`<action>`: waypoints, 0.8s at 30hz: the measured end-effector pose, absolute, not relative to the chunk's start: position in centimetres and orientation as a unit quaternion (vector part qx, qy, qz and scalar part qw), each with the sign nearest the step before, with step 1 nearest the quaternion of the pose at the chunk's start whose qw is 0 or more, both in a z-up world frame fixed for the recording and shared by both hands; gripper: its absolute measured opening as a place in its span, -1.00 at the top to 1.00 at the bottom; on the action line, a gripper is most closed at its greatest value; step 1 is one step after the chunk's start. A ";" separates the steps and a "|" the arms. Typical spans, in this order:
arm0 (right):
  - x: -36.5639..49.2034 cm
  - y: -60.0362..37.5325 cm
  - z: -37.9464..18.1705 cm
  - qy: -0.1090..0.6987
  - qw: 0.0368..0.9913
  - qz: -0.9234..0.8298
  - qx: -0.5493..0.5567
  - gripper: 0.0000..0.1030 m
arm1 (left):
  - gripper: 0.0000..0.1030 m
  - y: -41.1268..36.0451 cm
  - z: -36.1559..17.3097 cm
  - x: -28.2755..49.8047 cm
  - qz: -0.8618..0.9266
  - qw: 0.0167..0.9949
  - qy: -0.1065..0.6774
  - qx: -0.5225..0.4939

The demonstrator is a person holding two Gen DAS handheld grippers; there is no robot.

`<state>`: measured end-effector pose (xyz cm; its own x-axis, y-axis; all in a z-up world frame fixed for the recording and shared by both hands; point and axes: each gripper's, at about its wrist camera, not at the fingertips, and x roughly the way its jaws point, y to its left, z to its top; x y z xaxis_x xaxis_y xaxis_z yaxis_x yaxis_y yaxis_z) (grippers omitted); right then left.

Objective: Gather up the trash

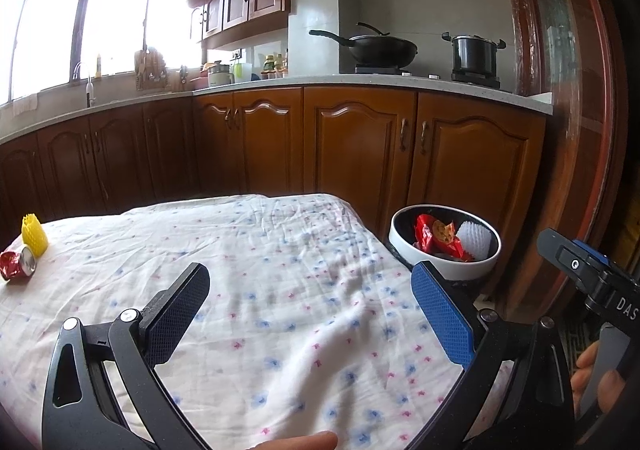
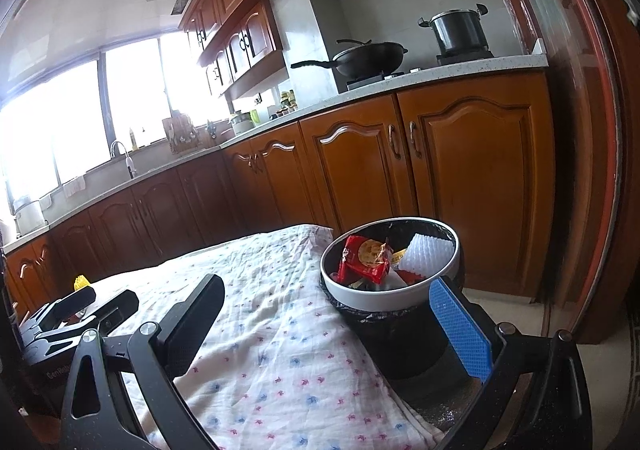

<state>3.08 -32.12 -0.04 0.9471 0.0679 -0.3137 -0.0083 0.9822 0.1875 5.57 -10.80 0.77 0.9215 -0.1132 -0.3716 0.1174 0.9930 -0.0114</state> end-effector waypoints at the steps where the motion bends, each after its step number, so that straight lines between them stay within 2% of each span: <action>1: 3.1 -32.1 0.0 0.161 0.982 0.020 0.093 -1.00 | -1.00 -10.9 0.8 5.6 -0.060 0.980 0.189 0.006; 24: 2.9 -31.8 0.2 0.161 0.981 0.031 0.101 -1.00 | -1.00 -10.8 0.5 5.5 -0.069 0.980 0.189 0.005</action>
<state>2.91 -31.84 0.17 0.9461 0.0939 -0.3100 -0.0287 0.9776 0.2085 5.53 -10.79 0.54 0.9194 -0.1325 -0.3702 0.1366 0.9905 -0.0152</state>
